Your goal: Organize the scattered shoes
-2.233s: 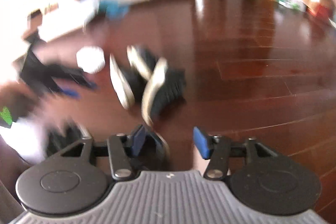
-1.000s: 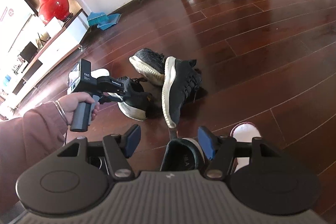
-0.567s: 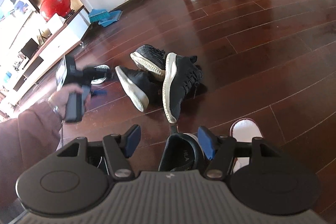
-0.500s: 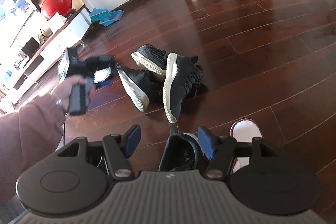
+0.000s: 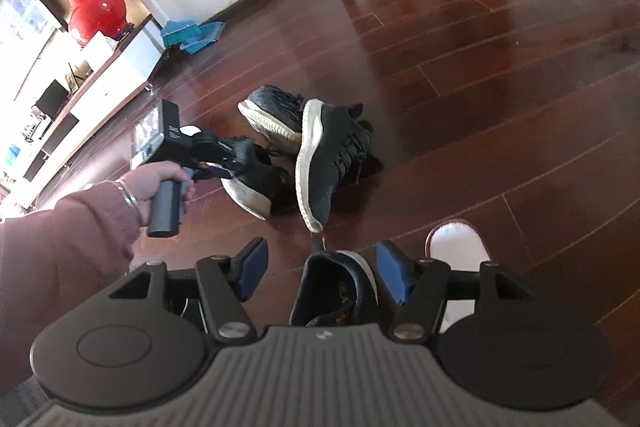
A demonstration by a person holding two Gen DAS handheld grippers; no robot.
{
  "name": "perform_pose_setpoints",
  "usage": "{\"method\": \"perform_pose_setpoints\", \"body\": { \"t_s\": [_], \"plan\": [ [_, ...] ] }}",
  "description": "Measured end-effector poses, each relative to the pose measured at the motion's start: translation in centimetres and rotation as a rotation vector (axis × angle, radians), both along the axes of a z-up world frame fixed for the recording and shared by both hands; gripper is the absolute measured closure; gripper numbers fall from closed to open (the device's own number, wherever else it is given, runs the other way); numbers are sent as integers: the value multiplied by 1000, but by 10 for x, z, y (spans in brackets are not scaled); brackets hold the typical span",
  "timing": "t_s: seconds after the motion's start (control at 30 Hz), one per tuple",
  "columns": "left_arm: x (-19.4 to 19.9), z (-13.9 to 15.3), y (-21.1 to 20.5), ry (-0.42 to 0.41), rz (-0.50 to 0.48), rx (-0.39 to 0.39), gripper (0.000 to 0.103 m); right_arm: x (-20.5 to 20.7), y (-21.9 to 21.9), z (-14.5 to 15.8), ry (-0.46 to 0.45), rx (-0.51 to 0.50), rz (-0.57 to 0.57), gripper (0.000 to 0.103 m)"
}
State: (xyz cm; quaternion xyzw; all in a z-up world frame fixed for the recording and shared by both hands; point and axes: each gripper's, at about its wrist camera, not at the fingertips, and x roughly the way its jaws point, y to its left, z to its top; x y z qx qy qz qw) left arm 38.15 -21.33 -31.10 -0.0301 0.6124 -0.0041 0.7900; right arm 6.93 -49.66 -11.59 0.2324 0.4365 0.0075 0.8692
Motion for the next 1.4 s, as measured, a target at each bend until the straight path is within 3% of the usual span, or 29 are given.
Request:
{"method": "perform_pose_setpoints", "body": {
  "t_s": [0.07,0.1,0.17,0.2,0.37,0.4,0.5,0.63,0.73,0.83,0.9,0.93,0.97,1.0,1.07,1.1,1.17,1.2,1.4],
  "plan": [
    [-6,2,19,-5,57,-107,37,2,3,0,-1,-2,12,39],
    [-6,4,19,-9,61,-111,38,2,6,2,-6,-11,21,39],
    [-6,22,20,-110,50,-74,39,3,9,5,-15,-22,32,39],
    [-6,25,17,-119,48,-75,39,4,10,7,-19,-27,35,39],
    [12,49,-6,-187,44,-338,35,7,16,3,-11,-12,35,39],
    [14,51,-10,-187,40,-347,34,8,18,2,-8,-14,41,39],
    [19,22,-25,-99,45,-310,34,9,23,3,-8,-19,53,39],
    [13,15,-19,-111,7,-246,66,9,22,7,-19,-29,54,39],
    [7,18,-12,-101,-17,-174,80,9,17,8,-24,-33,45,39],
    [5,19,-2,-90,-23,-153,71,10,8,2,-12,-19,25,39],
    [0,22,5,-89,-2,-102,37,10,7,-1,1,-12,20,39],
    [0,19,8,-73,17,-46,28,10,7,-2,3,-9,22,39],
    [-4,11,18,-52,27,-23,27,9,8,-1,3,-8,24,39],
    [-6,9,24,-56,31,-47,27,9,8,1,1,-8,26,39],
    [-10,8,41,-49,71,-97,40,8,9,5,-12,-8,27,39],
    [-10,9,43,-49,71,-102,41,8,9,7,-18,-8,27,39],
    [-7,11,40,-64,7,-49,24,8,10,9,-24,-10,28,39],
    [-5,11,37,-60,-16,-24,22,9,11,8,-22,-9,29,39],
    [-11,9,42,-42,25,51,26,8,22,9,-13,-20,60,39]
  ]
}}
